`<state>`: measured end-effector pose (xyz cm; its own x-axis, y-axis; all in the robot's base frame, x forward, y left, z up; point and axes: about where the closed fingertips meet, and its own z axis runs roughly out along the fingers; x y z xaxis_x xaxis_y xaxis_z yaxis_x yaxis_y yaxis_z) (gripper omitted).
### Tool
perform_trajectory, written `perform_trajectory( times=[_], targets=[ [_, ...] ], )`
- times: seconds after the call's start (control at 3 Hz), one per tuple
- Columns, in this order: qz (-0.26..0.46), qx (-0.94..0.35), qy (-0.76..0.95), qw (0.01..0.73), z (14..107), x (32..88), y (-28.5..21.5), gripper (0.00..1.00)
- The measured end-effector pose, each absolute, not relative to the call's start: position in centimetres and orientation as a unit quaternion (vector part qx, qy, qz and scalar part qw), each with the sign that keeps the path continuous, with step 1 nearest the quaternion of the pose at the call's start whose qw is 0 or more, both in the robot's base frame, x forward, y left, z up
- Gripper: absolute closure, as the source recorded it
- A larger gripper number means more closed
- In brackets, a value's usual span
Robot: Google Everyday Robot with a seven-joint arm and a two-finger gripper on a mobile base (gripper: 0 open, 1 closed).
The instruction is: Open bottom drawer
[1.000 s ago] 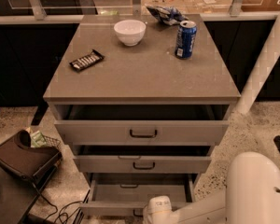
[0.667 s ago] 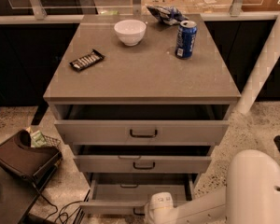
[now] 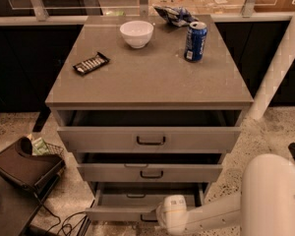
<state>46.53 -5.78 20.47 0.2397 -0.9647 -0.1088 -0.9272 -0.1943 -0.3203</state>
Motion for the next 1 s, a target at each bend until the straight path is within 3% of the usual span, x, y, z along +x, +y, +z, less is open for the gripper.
perform_trajectory(
  times=[1.0],
  targets=[
    [-0.123,-0.780,0.599,0.136,31.5,46.0,-6.4,1.00]
  ],
)
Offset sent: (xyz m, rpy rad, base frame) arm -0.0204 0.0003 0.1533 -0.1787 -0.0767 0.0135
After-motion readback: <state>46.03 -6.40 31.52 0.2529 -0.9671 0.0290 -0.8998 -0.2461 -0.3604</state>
